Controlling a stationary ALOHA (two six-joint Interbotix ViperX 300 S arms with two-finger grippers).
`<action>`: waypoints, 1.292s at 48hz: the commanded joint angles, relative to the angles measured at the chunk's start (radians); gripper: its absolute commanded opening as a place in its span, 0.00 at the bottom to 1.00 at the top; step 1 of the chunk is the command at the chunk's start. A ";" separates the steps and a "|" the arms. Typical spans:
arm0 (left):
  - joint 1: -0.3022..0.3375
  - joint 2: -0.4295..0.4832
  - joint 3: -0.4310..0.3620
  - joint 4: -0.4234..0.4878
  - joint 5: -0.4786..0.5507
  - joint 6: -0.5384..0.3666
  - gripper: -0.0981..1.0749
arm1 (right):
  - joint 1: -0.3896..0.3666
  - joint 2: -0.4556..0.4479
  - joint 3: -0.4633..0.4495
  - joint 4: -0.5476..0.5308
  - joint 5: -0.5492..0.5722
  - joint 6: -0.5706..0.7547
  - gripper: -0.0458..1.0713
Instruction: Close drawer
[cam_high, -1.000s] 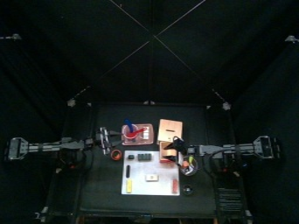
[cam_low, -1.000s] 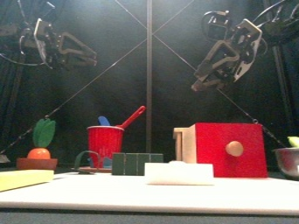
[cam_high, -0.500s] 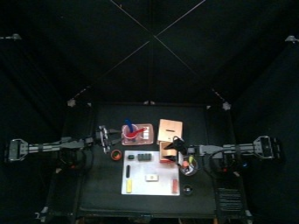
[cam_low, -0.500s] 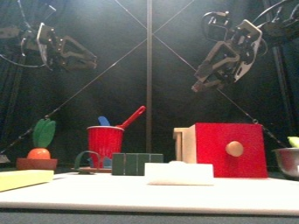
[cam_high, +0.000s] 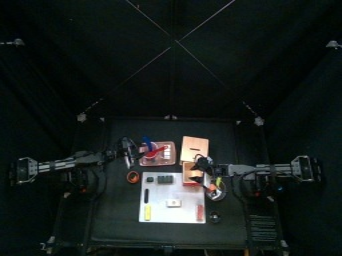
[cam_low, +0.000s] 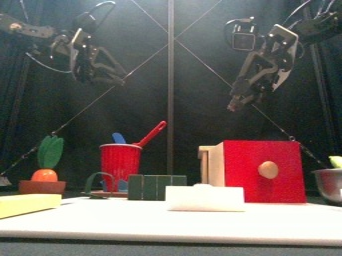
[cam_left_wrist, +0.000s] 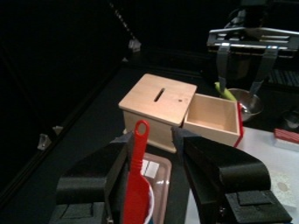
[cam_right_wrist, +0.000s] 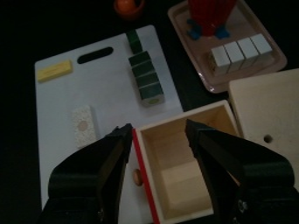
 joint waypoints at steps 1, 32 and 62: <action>0.028 0.078 -0.140 0.008 0.091 0.002 0.76 | 0.002 -0.026 -0.009 0.012 0.009 0.002 0.81; 0.075 0.805 -1.089 0.163 0.727 0.132 0.76 | 0.170 -0.067 0.055 0.178 0.061 0.002 0.52; 0.150 1.088 -1.436 -0.049 0.934 0.377 0.76 | 0.261 -0.018 0.072 0.293 0.014 0.002 0.39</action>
